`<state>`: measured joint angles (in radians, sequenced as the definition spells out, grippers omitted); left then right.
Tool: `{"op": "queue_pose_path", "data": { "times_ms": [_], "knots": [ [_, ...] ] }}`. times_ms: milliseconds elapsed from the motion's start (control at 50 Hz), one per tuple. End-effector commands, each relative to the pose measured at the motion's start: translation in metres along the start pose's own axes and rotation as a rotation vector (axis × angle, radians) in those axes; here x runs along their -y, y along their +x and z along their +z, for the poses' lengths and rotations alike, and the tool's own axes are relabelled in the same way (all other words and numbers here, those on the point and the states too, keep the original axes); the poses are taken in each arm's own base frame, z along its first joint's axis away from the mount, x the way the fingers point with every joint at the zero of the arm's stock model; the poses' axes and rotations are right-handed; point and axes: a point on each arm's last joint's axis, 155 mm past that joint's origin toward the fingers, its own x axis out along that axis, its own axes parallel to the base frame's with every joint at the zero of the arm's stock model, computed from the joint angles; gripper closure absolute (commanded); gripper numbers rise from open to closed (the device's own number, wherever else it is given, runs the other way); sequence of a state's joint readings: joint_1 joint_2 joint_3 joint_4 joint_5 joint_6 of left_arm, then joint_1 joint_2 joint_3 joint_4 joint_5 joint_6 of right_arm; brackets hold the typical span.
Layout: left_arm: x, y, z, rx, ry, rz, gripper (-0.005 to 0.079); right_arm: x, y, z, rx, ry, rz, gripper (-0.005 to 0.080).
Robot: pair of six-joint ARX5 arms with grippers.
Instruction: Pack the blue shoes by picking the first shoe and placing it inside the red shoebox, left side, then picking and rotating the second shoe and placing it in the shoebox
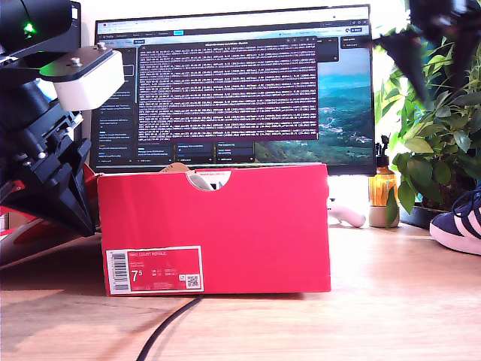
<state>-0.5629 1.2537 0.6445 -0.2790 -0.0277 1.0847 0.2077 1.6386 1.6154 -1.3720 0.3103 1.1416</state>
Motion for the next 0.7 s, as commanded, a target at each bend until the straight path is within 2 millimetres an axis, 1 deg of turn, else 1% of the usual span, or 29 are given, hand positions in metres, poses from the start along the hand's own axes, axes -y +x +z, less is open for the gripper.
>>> {"op": "queue_pose_path", "data": {
  "times_ms": [0, 120, 220, 380, 520, 680],
  "knots": [
    [-0.001, 0.003, 0.001, 0.002, 0.004, 0.001, 0.0761, 0.022, 0.007, 0.0, 0.0, 0.06, -0.038, 0.0447],
    [-0.001, 0.003, 0.001, 0.002, 0.004, 0.001, 0.0761, 0.05, 0.021, -0.005, -0.022, 0.133, -0.103, 0.0442],
    [-0.001, 0.003, 0.001, 0.002, 0.004, 0.001, 0.0761, 0.064, 0.032, -0.012, -0.053, 0.192, -0.143, 0.0442],
    [-0.001, 0.003, 0.001, 0.003, 0.004, 0.001, 0.0761, 0.076, 0.042, -0.018, -0.074, 0.26, -0.19, 0.0443],
    [-0.001, 0.003, 0.001, 0.003, 0.004, 0.001, 0.0761, 0.089, 0.051, -0.017, -0.084, 0.308, -0.226, 0.0443],
    [-0.001, 0.003, 0.001, 0.002, 0.004, 0.001, 0.0761, 0.087, 0.064, -0.018, -0.103, 0.334, -0.203, 0.0443]
  ]
}}
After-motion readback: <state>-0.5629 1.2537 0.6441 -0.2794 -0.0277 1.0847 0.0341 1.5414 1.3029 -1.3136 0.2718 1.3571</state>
